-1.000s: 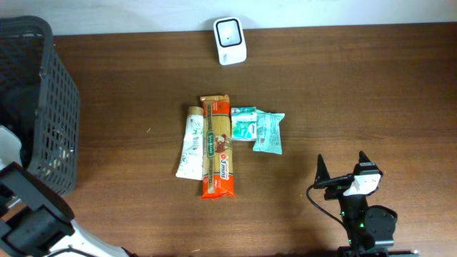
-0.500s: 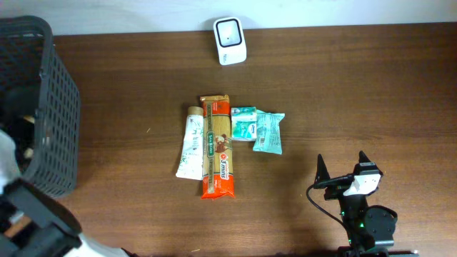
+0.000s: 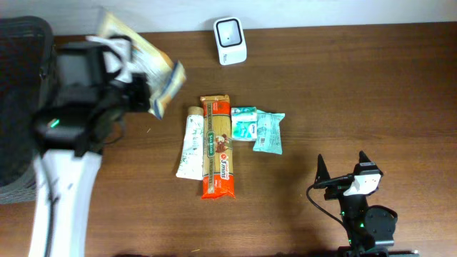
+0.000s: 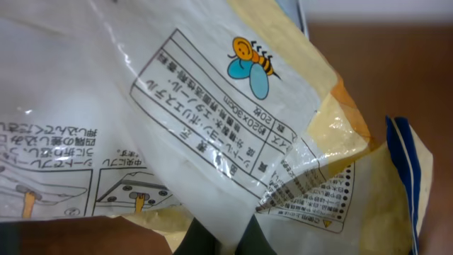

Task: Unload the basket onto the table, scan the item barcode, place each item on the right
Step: 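Grasp a white-and-yellow snack bag from the basket and place it left of the items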

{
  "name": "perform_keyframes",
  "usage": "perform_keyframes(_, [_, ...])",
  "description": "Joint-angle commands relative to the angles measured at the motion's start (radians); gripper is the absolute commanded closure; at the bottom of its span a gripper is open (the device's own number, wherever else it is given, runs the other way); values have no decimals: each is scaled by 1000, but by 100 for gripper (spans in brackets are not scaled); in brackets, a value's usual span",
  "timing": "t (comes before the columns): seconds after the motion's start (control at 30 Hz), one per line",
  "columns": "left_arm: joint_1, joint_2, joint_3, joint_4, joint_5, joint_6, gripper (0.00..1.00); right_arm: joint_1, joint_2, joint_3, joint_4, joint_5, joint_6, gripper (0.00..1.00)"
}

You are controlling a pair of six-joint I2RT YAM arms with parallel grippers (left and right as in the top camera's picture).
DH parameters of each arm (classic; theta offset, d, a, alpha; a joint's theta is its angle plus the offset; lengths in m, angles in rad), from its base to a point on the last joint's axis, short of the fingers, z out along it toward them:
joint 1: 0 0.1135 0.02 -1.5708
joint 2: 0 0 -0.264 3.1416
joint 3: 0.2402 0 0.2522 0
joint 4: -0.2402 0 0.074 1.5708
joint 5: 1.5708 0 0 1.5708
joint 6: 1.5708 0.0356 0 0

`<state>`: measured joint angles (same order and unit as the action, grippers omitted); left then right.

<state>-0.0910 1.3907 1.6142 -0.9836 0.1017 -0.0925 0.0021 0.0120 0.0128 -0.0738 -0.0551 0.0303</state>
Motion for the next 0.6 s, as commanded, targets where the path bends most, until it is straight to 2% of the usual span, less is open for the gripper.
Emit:
perform_keyframes(0.0, [-93,180,-13,-124,-5,162,100,6,-6,-7,-1,-4,11,1])
perform_keyframes(0.13, [-99,415,-13,-240,-12,172,100,6,-6,-7,-1,-4,11,1])
perform_keyframes(0.27, [-99,542,-13,-282,-23,286,100,6,-6,-7,-1,-4,11,1])
perform_keyframes(0.3, [-99,555,-13,-274,-102,334,100,6,-6,-7,-1,-4,11,1])
perform_keyframes(0.37, [-98,587,-13,-248,-327,352,100,6,-6,-7,-1,-4,11,1])
perform_keyframes(0.43, [-98,621,-13,-219,-323,488,100,6,-6,-7,-1,-4,11,1])
perform_keyframes(0.53, [-98,679,-15,-201,-312,628,100,6,-6,-7,-1,-4,11,1])
perform_keyframes(0.57, [-98,697,-17,-197,-268,668,100,6,-6,-7,-1,-4,11,1])
